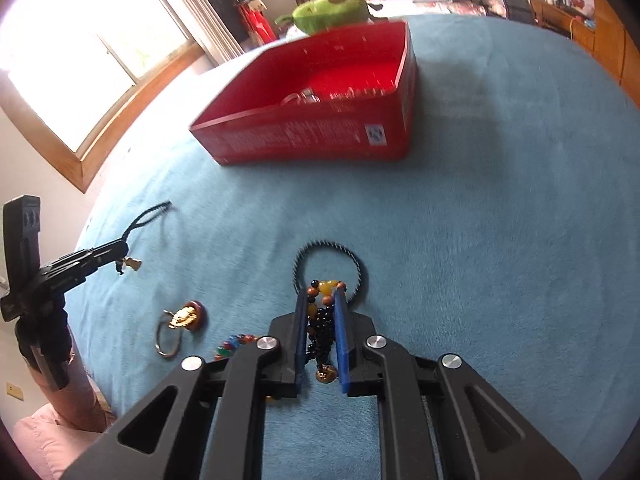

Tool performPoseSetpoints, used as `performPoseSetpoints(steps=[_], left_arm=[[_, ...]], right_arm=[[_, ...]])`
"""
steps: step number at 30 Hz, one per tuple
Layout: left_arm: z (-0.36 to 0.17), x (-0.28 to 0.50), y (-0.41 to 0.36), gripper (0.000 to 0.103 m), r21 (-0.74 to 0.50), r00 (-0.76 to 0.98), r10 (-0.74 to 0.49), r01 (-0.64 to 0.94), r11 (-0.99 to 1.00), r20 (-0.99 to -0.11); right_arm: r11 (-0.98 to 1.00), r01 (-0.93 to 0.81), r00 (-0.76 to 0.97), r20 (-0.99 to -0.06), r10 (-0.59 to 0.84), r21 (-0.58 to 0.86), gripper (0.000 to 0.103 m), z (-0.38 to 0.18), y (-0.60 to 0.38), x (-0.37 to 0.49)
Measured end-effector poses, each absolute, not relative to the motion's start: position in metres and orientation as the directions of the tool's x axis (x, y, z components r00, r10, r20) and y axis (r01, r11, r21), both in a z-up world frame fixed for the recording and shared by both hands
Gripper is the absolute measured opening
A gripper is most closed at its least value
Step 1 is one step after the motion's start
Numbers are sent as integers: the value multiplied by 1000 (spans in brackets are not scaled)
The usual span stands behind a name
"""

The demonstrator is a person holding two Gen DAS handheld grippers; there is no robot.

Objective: Organize jewelry
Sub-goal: 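Grasp the black cord with gold pendant with the left gripper while the right gripper holds the necklace, then carry necklace and cord into the red tin and open both grippers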

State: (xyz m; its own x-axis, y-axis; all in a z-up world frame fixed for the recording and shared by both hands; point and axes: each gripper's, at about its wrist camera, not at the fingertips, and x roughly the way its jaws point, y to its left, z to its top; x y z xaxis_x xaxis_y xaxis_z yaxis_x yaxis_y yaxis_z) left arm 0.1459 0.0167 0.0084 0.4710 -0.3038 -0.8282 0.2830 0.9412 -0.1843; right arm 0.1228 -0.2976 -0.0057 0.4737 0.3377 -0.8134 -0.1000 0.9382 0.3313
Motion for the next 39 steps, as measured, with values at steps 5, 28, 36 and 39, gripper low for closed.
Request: performPoseSetpoints(steps=[5,28,36,39], left_arm=[[25,144,9,6,-206,487,-335,299,932,-807],[118,221,-56,6,-163,574,-366,374,913,-732],[113,292,-94,6,-149,550,-346,371,917,-761],[96,320,-109,6,-155,517,-345,376,914,-783]], right_arm=[[934,-118,500,-792,350,338,12,10,-298,120],[924,-232,651,-658,379,304,12,161,-296,193],[934,-196,636,-686,353,299,12,158,-290,277],[943,-159,609,-723,326,291,12,133,-293,311]])
